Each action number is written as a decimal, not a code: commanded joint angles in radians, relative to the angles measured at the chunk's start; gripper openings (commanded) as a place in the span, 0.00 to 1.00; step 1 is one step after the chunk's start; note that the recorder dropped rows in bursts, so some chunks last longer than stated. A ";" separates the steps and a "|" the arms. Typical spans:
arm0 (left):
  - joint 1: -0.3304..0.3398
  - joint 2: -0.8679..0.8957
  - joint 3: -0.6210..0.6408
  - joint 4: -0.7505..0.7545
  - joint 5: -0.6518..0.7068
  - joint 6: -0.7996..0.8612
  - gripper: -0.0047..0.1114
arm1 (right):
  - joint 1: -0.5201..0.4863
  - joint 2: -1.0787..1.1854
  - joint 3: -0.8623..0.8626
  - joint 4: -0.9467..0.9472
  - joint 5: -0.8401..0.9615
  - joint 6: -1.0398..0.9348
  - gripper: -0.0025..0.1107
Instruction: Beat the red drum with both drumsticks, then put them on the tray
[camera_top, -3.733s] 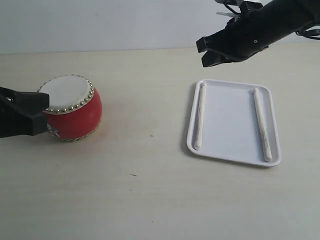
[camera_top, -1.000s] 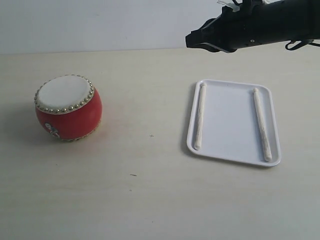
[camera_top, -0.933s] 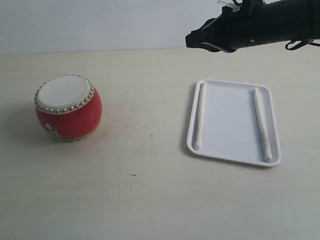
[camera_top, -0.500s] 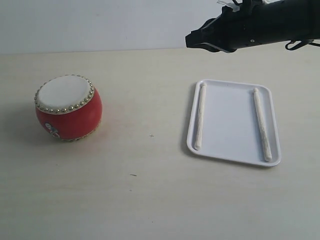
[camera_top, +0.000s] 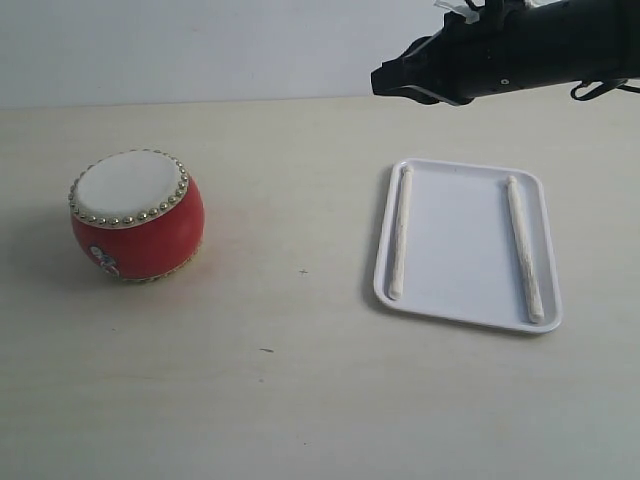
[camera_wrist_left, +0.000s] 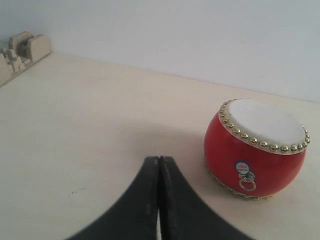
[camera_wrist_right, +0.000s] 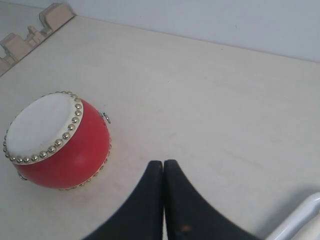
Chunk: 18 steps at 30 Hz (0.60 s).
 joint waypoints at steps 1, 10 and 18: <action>-0.007 -0.004 0.007 0.009 -0.020 0.004 0.04 | -0.001 -0.004 0.005 0.008 0.000 0.000 0.02; -0.007 -0.004 0.007 -0.002 0.067 0.002 0.04 | -0.001 -0.004 0.005 0.006 0.017 0.000 0.02; -0.007 -0.004 0.007 -0.002 0.065 0.002 0.04 | -0.001 -0.004 0.005 0.006 0.017 0.000 0.02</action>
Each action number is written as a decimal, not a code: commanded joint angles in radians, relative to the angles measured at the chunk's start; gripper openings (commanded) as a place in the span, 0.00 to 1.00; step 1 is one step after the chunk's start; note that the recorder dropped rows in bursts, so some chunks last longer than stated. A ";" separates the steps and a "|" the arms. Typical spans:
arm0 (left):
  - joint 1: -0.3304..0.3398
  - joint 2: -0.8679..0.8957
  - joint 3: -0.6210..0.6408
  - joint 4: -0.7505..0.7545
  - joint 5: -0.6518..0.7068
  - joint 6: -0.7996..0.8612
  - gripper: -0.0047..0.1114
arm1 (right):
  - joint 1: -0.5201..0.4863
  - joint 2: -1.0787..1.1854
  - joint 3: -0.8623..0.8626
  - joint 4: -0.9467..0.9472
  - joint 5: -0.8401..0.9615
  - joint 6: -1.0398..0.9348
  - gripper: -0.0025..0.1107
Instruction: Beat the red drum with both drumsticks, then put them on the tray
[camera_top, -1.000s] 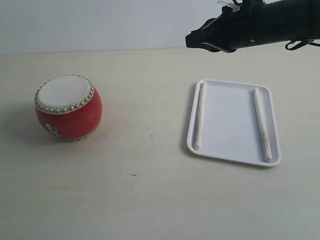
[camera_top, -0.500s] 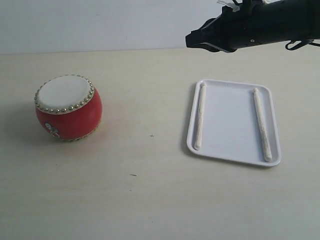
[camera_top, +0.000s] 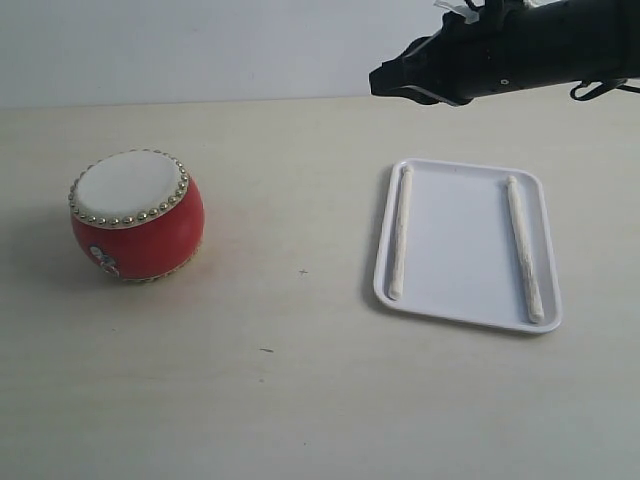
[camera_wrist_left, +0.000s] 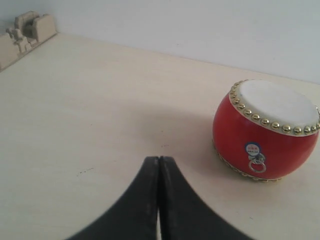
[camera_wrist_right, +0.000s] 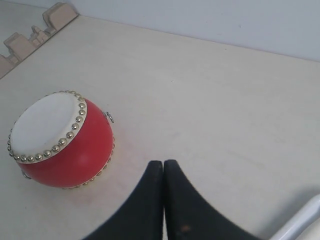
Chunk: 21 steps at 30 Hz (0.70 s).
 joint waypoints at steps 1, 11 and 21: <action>-0.006 -0.004 0.003 -0.003 0.005 0.001 0.04 | -0.001 -0.004 0.005 0.006 0.008 0.000 0.02; -0.006 -0.004 0.003 -0.003 0.005 0.001 0.04 | -0.001 -0.004 0.005 0.006 0.008 0.000 0.02; -0.006 -0.004 0.003 -0.003 0.005 0.001 0.04 | -0.001 -0.004 0.005 0.006 -0.053 -0.063 0.02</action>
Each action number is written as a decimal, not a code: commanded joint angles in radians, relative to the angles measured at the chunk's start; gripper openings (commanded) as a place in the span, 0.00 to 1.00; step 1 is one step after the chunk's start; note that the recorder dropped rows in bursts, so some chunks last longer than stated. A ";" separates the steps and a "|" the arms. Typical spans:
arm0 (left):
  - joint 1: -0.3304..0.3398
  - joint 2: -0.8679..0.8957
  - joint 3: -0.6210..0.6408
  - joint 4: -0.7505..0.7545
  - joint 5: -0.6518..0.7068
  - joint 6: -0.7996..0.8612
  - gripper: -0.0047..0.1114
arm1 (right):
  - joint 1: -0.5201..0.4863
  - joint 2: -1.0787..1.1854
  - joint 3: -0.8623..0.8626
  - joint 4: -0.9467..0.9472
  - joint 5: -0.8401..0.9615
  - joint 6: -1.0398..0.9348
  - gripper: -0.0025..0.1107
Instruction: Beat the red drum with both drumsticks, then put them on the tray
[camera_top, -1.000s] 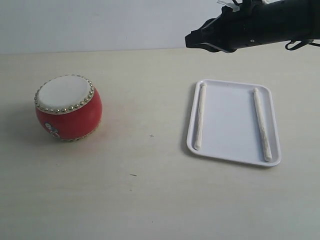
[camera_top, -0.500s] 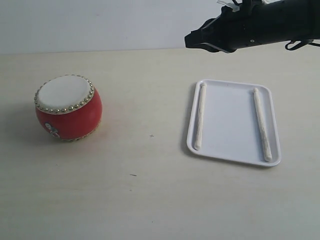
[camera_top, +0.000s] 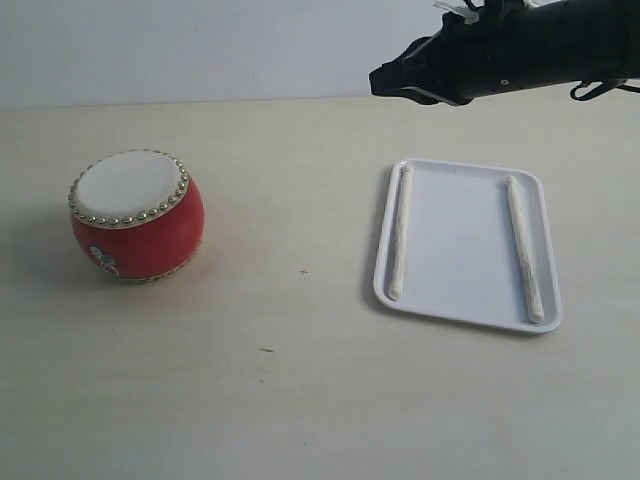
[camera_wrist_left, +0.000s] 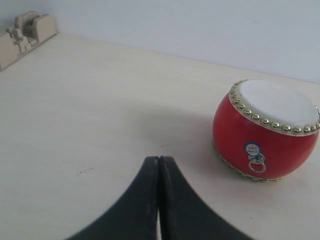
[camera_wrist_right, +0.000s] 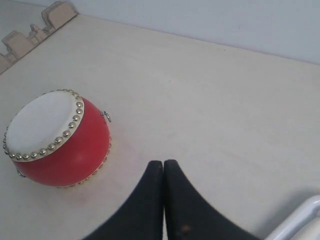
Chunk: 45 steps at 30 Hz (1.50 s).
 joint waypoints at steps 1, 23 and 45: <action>-0.006 -0.004 0.003 -0.003 0.003 0.001 0.04 | -0.001 -0.002 0.005 0.006 -0.051 -0.043 0.02; -0.006 -0.004 0.003 -0.001 0.003 0.001 0.04 | -0.005 -0.713 0.468 -0.099 -0.816 0.035 0.02; -0.006 -0.004 0.003 0.000 0.003 0.001 0.04 | -0.041 -1.635 0.909 -0.767 -0.816 0.670 0.02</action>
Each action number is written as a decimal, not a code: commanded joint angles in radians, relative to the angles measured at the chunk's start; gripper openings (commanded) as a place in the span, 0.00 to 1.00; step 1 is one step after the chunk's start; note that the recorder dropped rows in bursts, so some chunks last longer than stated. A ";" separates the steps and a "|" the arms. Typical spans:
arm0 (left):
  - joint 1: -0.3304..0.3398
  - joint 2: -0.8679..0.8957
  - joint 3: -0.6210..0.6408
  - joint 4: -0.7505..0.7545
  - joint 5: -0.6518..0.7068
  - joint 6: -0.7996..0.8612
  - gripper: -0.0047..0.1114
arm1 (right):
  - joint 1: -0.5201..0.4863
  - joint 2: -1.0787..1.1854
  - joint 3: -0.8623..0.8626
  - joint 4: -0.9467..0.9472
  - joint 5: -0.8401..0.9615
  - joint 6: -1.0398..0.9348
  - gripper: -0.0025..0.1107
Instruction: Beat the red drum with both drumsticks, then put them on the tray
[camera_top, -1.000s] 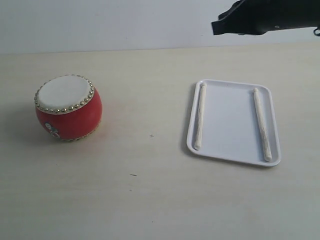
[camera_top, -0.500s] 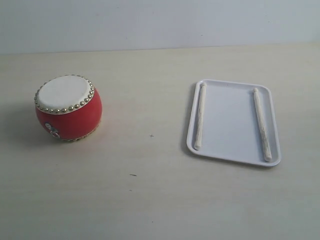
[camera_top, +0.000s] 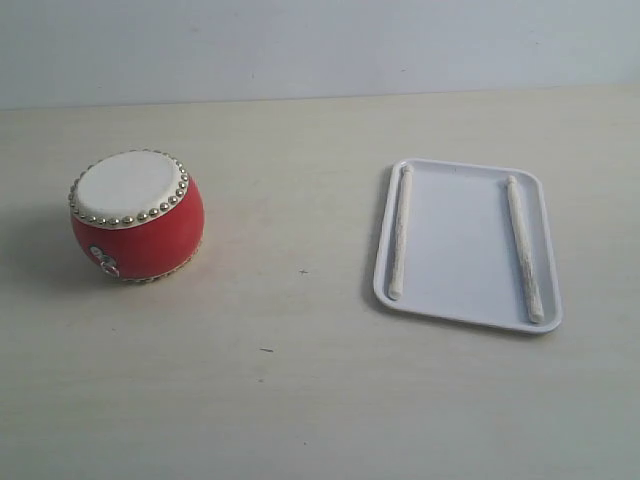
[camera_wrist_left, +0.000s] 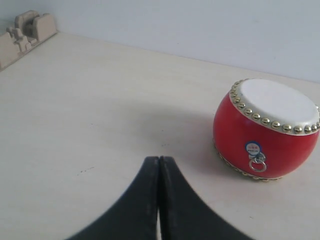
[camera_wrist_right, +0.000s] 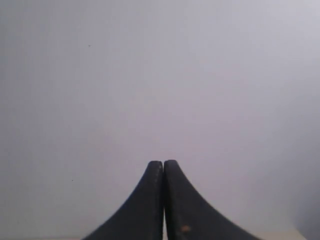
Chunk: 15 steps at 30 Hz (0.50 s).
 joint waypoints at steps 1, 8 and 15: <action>-0.006 -0.004 0.003 0.000 0.001 -0.001 0.04 | -0.051 -0.038 0.054 -0.572 0.006 0.541 0.02; -0.006 -0.004 0.003 0.000 0.001 -0.001 0.04 | -0.210 -0.135 0.083 -0.901 0.198 0.830 0.02; -0.006 -0.004 0.003 0.000 -0.001 -0.001 0.04 | -0.236 -0.160 0.085 -1.407 0.461 1.396 0.02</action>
